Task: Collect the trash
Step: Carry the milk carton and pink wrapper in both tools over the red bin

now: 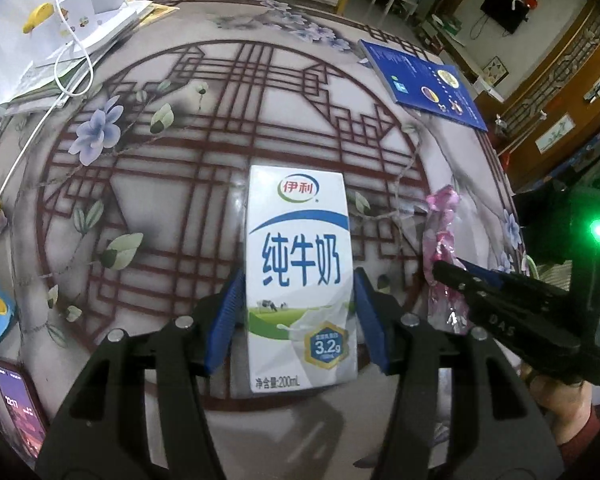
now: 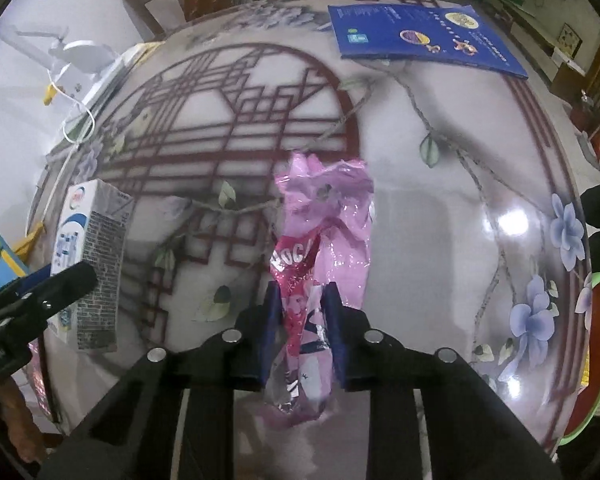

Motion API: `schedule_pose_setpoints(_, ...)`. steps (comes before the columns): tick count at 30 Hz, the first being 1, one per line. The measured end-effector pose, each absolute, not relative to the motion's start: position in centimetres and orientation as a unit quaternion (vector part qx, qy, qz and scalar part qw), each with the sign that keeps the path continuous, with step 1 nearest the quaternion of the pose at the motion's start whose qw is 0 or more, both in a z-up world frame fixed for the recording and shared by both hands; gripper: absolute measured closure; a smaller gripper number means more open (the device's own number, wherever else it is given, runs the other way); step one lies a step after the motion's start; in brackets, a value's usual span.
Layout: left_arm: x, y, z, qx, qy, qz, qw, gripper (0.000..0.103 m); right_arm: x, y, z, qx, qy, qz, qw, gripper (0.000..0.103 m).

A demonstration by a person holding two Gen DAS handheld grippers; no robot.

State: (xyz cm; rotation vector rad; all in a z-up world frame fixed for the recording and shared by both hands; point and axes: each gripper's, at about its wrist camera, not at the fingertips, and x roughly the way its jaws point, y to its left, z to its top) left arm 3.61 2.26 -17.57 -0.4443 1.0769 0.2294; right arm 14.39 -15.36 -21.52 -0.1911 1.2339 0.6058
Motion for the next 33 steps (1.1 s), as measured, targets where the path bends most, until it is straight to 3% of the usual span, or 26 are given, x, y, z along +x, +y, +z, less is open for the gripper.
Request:
schedule_pose_setpoints(18, 4.3, -1.0, -15.1, -0.195, 0.489, 0.046, 0.849, 0.05, 10.0, -20.8, -12.3, -0.02, 0.496, 0.265, 0.827, 0.087)
schedule_pose_setpoints(33, 4.8, -7.3, -10.9, -0.137, 0.452, -0.02, 0.881, 0.05, 6.6, -28.7, -10.2, 0.046, 0.476, 0.197, 0.856, 0.087)
